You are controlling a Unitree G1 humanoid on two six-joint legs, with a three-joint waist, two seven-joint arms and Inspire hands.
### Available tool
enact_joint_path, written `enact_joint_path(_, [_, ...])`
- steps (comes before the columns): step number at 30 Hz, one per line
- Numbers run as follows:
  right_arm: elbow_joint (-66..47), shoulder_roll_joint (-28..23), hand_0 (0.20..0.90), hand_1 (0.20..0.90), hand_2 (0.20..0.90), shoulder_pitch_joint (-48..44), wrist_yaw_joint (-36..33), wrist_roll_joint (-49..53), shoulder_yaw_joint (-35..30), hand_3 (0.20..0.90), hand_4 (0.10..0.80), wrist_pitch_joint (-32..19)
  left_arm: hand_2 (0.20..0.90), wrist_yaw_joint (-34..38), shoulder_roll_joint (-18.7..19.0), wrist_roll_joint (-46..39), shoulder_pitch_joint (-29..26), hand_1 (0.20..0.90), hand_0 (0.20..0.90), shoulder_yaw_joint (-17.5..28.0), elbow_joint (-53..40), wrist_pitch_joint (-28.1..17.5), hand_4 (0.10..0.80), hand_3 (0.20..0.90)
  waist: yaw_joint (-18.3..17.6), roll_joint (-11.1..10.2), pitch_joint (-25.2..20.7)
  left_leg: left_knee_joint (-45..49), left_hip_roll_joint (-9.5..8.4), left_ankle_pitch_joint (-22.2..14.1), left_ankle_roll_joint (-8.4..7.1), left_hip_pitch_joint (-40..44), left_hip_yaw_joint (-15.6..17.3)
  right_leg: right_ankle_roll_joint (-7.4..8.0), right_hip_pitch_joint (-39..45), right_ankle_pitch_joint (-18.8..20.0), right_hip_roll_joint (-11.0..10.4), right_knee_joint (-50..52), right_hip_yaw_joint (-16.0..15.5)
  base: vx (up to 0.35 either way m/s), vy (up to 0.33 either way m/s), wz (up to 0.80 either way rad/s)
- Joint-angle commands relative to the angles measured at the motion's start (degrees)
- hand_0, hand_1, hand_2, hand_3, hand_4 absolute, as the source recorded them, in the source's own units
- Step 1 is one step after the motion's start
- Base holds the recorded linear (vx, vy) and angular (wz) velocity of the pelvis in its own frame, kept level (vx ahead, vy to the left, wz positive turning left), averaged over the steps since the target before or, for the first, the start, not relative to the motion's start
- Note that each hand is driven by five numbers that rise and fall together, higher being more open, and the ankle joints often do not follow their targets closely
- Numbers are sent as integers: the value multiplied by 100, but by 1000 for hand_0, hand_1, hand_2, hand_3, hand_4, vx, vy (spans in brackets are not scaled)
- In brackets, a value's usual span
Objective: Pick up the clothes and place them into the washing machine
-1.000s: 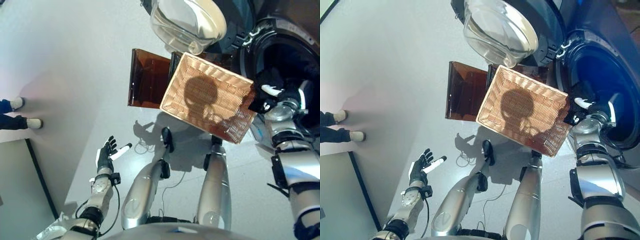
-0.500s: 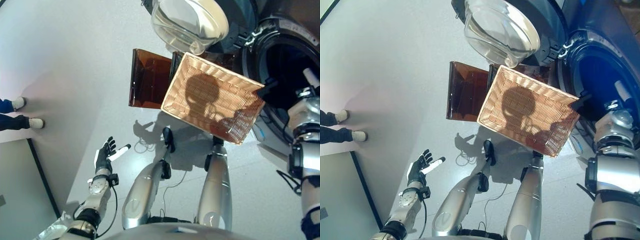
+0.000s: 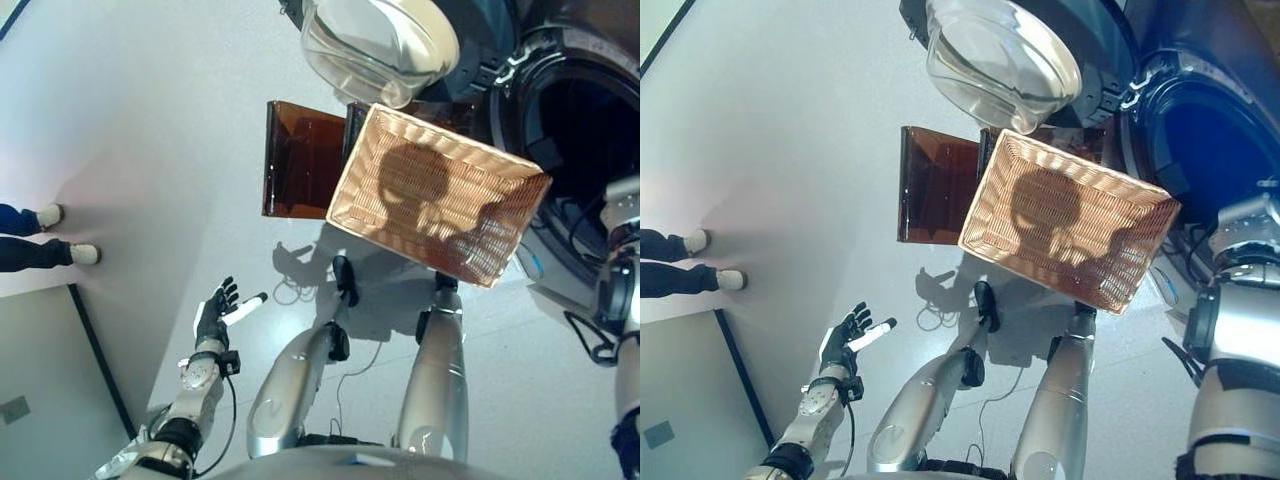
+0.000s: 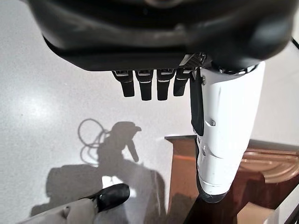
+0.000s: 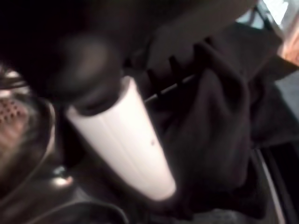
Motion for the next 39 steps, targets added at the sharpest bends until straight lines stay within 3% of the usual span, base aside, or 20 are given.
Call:
enact_joint_path(1, [-559,-1974,200,200,200,-1388,-214,153,954,200,300,-1036,900,133,240,-264,470,900,900,-33,147,-80,800,900,-138,448,-306,549,275,-148,-712,-317,-93,-526,105,-302,439,210,-263,33,-23,-1])
enact_joint_path(16, [-685,-2369,200,200,200,-1823,-507,363,1153,200,300,-1473,900,271,146,-196,373,900,900,-120,470,-79,800,900,-215,394,-458,539,295,-131,-715,-323,-89,-562,31,-332,474,323,-243,5,-3,1])
enact_joint_path(22, [-829,-2340,200,200,200,-1687,-777,633,780,200,300,-1956,900,360,96,-200,348,900,900,-131,576,-110,800,900,-250,403,-508,541,295,-174,-719,-315,-79,-560,46,-381,475,330,-228,0,0,0])
enact_joint_path(39, [-759,-2143,200,200,200,-1291,-933,659,401,200,300,-1932,900,430,83,-222,303,900,900,-130,622,-106,800,900,-268,342,-479,619,313,-219,-718,-320,-63,-582,60,-397,486,379,-235,0,0,0])
